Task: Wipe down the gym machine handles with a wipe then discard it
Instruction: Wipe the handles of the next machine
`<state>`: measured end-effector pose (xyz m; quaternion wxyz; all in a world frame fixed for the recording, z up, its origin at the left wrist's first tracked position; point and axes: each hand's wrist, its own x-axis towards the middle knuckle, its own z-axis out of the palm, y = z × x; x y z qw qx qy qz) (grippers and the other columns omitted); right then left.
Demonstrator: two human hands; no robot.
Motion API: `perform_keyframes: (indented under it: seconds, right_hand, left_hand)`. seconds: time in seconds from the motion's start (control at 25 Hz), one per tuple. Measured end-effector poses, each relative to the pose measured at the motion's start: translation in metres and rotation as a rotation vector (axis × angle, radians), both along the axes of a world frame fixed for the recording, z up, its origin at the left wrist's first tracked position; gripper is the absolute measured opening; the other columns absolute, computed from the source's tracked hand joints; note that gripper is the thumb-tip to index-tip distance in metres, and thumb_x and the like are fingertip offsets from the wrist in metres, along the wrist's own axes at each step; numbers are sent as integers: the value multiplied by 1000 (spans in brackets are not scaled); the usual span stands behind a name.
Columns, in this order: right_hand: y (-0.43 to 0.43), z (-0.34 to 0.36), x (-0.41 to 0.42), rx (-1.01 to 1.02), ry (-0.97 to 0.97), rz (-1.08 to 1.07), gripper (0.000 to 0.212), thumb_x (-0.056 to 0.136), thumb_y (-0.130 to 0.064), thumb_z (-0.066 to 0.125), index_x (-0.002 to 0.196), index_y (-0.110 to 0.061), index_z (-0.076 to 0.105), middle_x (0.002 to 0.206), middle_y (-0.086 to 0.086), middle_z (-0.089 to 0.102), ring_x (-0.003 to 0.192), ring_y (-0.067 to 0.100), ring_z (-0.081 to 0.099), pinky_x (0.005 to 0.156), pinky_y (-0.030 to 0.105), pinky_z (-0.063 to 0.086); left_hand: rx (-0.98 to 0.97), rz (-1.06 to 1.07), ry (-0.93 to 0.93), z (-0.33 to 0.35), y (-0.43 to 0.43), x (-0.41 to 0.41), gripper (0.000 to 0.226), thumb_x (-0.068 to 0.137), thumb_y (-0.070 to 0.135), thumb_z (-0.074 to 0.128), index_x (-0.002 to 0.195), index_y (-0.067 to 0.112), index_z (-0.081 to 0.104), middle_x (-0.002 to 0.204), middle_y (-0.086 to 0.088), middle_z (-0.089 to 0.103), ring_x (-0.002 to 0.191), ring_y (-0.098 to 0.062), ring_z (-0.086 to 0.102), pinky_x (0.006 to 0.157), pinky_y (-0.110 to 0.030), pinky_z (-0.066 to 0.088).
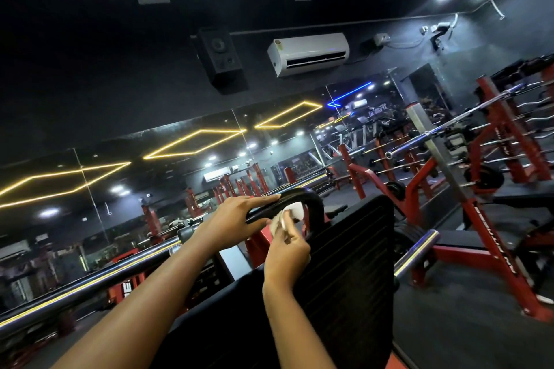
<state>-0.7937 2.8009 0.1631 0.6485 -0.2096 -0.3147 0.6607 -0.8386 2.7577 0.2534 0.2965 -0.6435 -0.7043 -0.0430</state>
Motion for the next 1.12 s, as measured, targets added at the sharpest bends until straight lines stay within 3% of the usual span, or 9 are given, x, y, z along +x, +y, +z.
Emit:
perform_keyframes:
  seconds: [0.16,0.24,0.36,0.44,0.48,0.72,0.84,0.96,1.12]
  right_hand:
    - [31,-7,35,285,-124,-252,32,86,9,50,115,1,60,109,18,66,89,9,55,58,-12,30]
    - [72,8,45,523,-209,-423,34,84,12,50,115,0,61,109,13,66,93,8,56,70,-12,31]
    - [125,43,44,1117,-638,-427,41,81,10,52,117,-8,62,116,8,64,104,18,61,92,9,39]
    - [141,52,41,1430,-940,-353,39,82,4,52,117,-12,63,116,7,63,101,20,60,94,23,42]
    - [146,52,41,1492,-985,-308,37,83,3,52,115,-12,64,115,5,63,100,19,59,94,26,44]
    - [191,26,51,1355,-814,-194,25,84,0,57,106,-5,68,107,7,67,97,18,62,91,25,48]
    - [206,7,52,1274,-834,-118,26,83,2,60,106,-6,68,103,8,69,96,20,64,87,23,49]
    - [205,16,59,1125,-685,-123,32,81,5,58,110,-4,65,104,10,69,96,23,65,86,28,51]
    - [192,28,60,1250,-612,-135,30,82,4,59,110,-5,65,107,8,69,93,19,65,84,27,53]
  left_hand:
    - [-69,17,-44,8,5,-1,54,91,33,55,140,41,31,129,2,55,110,-16,52,85,-22,39]
    - [-85,1,-46,12,13,-1,55,90,35,56,139,42,33,128,-2,57,108,-18,55,89,-29,46]
    - [-44,-16,0,6,21,-1,54,90,37,55,140,38,33,126,-3,58,110,-17,54,91,-29,45]
    - [-18,-24,23,3,22,-3,53,91,38,54,140,38,33,125,-2,57,109,-15,53,91,-27,44]
    - [-10,-36,18,3,21,-4,53,90,38,54,139,39,34,124,0,58,107,-13,53,90,-24,43]
    - [-25,-62,-57,3,23,-5,53,90,36,56,138,41,35,105,10,54,79,1,45,76,-17,45]
    - [-29,-61,-86,5,24,-7,53,88,36,58,134,46,35,109,11,56,70,4,48,65,-8,43]
    - [-23,-51,-99,4,24,-7,54,87,35,60,129,52,31,111,13,55,66,5,50,59,-7,42]
    - [-32,-40,-123,4,25,-6,54,87,34,60,126,54,30,118,8,57,67,3,52,58,-9,43]
